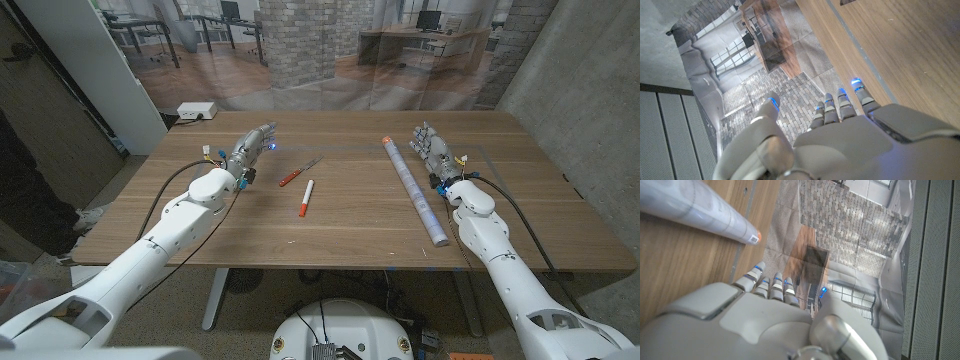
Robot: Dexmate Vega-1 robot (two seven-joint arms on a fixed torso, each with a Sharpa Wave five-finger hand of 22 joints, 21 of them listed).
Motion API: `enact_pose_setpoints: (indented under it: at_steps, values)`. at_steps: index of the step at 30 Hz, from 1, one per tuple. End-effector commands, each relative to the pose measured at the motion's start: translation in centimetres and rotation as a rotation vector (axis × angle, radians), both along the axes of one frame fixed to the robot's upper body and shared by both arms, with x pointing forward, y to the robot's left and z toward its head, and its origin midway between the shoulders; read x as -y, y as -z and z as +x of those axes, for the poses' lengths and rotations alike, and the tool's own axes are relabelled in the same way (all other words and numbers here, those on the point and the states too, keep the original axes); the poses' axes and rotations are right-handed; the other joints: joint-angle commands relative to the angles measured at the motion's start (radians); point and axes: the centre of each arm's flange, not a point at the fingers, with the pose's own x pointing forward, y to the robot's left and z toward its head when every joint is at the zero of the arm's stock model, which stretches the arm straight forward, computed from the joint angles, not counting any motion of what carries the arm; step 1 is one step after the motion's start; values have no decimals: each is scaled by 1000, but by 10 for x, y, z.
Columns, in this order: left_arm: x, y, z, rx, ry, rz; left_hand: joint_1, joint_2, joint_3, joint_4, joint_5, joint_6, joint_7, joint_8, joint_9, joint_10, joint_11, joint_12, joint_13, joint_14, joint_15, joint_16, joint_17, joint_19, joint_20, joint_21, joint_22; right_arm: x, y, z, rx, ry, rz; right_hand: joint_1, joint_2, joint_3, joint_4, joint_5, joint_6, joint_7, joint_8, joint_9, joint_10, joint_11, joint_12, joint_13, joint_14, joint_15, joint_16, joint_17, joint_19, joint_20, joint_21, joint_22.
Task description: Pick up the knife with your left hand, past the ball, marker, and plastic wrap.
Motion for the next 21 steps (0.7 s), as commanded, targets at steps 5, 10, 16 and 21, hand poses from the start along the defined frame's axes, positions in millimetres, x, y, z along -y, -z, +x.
enact_pose_setpoints:
  at_steps: [5,10,16,21]
  values:
    - [5,-25,-16,-33,-78,181,53,-6,7,-32,-2,32,11,16,2,33,2,11,7,49,-13,18,10,23,4,-2,4,5,9,-3,0,1,21,5,-3,5,-3,2,3,6,5,3,6,2,8,2,1,5,8,1,12,-9,4,5]
    - [7,-31,-19,-58,-93,224,70,1,8,-34,-1,45,17,17,3,44,9,14,9,64,-8,26,15,33,16,-2,5,7,12,-4,0,3,29,4,-4,4,-3,2,4,6,5,3,7,4,8,2,2,6,8,2,12,-10,4,5]
    - [11,-39,-24,-101,-106,293,84,8,7,-34,-1,67,25,22,4,63,14,20,11,78,-11,34,21,45,18,0,7,9,16,-7,0,7,38,3,-5,4,-2,2,5,6,5,3,9,4,8,2,3,6,8,2,13,-10,4,5]
    - [12,-46,-26,-140,-111,346,92,14,7,-32,0,75,32,22,4,70,19,23,13,82,-6,38,26,45,22,-2,8,11,19,-7,0,7,47,2,-5,3,-2,2,7,4,6,3,11,5,9,3,3,6,8,2,14,-9,5,5]
